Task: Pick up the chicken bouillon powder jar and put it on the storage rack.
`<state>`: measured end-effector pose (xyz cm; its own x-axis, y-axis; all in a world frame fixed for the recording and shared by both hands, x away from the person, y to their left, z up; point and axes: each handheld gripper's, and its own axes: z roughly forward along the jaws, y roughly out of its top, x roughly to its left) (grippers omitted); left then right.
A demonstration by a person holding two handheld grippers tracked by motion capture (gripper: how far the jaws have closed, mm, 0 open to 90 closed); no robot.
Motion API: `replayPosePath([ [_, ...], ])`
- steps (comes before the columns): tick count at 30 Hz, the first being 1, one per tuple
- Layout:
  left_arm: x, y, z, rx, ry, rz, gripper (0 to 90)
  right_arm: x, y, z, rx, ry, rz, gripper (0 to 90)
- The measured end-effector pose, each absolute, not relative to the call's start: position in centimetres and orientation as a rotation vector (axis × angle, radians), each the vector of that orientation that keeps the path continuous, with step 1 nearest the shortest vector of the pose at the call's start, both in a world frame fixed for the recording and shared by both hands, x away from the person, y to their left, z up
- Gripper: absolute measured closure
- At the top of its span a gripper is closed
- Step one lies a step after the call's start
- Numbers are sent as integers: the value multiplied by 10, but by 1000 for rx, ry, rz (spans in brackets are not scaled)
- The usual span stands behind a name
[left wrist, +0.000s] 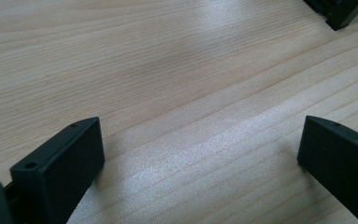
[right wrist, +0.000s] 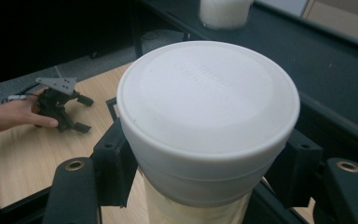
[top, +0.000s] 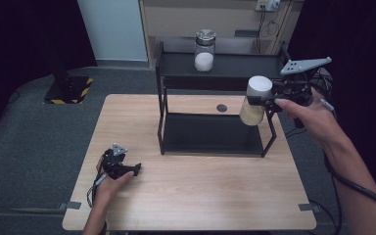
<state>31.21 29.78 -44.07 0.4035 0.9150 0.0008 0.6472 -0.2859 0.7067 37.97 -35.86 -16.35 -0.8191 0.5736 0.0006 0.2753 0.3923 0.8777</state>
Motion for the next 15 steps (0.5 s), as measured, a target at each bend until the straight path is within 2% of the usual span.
replayPosePath([
  [15, 313, 298, -441, 2035, 1322, 547, 0, 397, -355, -121, 724, 2332, 1406, 354],
])
